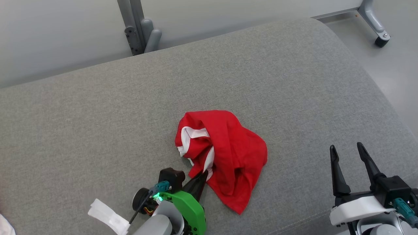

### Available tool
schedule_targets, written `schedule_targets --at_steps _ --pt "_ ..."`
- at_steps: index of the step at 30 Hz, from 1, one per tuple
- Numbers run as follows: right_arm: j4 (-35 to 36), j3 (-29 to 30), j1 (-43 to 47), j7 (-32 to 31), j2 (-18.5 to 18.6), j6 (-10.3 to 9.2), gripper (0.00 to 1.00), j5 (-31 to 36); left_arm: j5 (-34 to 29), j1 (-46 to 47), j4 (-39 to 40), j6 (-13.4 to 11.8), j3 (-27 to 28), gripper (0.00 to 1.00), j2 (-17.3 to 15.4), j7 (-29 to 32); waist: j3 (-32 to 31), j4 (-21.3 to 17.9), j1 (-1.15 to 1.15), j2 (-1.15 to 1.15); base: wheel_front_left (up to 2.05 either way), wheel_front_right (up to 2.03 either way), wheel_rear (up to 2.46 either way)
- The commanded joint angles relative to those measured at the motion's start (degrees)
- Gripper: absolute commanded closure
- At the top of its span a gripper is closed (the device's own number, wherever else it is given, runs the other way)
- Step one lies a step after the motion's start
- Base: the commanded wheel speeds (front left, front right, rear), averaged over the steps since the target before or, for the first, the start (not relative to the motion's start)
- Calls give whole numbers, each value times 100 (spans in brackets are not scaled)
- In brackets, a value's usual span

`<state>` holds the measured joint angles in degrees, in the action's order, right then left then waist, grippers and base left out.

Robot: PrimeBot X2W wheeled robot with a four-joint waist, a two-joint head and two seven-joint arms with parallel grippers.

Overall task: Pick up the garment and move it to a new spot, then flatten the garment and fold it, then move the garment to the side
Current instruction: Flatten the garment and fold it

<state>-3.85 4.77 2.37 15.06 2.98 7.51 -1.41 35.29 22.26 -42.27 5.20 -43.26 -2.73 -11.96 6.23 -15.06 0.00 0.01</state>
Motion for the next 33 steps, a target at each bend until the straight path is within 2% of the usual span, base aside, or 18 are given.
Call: schedule_targets --at_steps 1,6,11,17,21,25,30,33 --pt "-12 19 36 18 9 -4 0 -11 73 178 -78 10 -57 100 -30 3 1 5 0 -1 0 0 0" --pt "10 69 64 18 6 -4 0 -11 174 466 34 -53 44 100 -132 227 -7 57 0 -1 0 0 0" --pt "-37 78 122 18 2 -4 0 -36 325 934 874 -120 277 100 -652 973 -77 176 0 -1 0 0 0" --pt "-68 10 177 18 -3 -4 0 -64 837 1284 2491 -247 757 100 -1480 2216 -192 249 0 -1 0 0 0" --pt "-70 28 170 18 -4 -4 0 -94 1080 1514 3408 -491 1179 100 -2080 2846 -228 315 0 -1 0 0 0" --pt "-52 62 175 18 -3 -3 0 -82 1254 1807 4021 -767 1592 100 -2529 3282 -238 423 0 -1 0 0 0" --pt "-51 56 133 18 -3 -4 0 -81 1354 2294 4587 -943 1896 100 -2895 3781 -234 554 0 -1 0 0 0" --pt "-57 39 94 18 -2 -4 0 -94 1469 2627 4892 -971 1964 100 -2963 4076 -218 611 0 -1 0 0 0"
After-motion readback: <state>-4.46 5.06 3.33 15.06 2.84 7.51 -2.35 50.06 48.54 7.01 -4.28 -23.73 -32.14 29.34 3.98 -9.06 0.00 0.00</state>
